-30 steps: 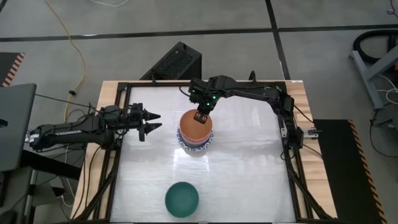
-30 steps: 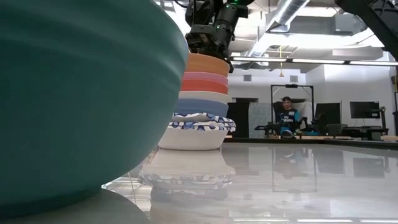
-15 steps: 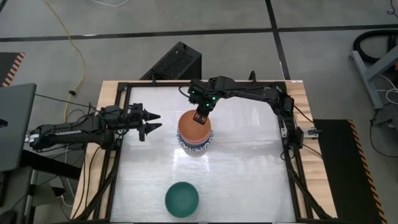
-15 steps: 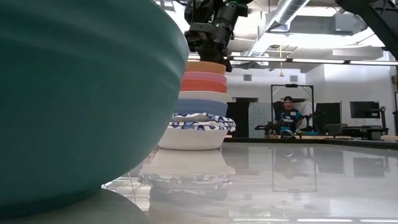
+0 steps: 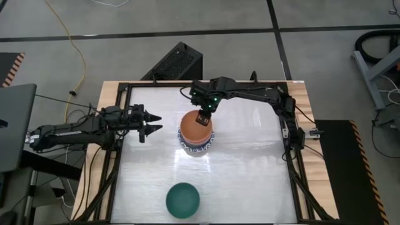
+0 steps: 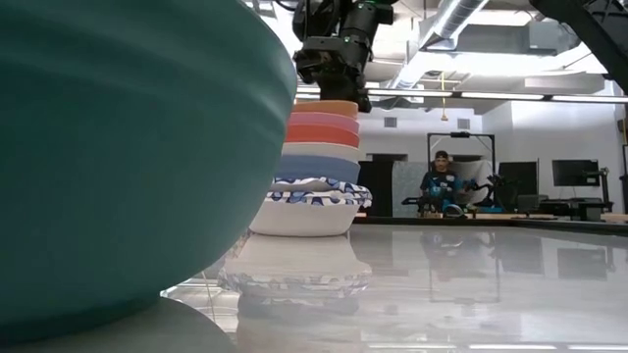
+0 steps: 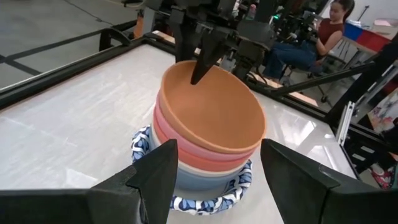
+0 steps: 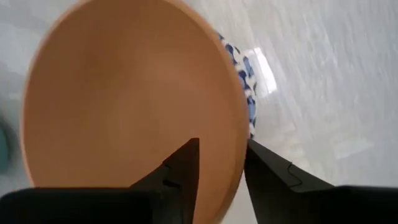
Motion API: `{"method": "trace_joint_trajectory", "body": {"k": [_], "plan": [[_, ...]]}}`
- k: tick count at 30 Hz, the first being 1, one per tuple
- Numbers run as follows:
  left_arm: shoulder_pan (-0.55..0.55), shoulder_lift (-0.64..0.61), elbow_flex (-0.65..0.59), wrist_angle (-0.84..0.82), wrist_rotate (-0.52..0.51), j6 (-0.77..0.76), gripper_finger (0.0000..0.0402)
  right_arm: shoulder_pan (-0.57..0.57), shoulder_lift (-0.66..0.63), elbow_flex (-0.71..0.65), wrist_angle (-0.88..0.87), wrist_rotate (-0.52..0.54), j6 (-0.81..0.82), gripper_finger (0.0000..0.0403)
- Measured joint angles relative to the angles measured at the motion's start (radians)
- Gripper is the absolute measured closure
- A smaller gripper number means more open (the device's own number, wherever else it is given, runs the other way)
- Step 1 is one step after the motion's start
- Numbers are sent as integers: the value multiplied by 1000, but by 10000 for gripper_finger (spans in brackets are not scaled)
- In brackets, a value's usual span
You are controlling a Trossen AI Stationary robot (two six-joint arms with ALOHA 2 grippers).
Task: Nest bowls inside each other
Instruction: Stack the yellow bowl on top of the pink bowl, then stack the green bowl on top of the orange bowl
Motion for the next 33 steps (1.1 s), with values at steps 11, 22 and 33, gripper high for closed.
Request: {"method": "trace_joint_trajectory", "body": {"k": [11,22,33], "plan": [[0,-3,0,-1,0,10,182,-1,-1,1,-53,24,-44,241],[0,-3,0,0,2,56,182,0,-3,142,-126,117,-84,237],[-116,23,0,-52,68,147,182,21,-114,306,-297,251,-97,237]]}}
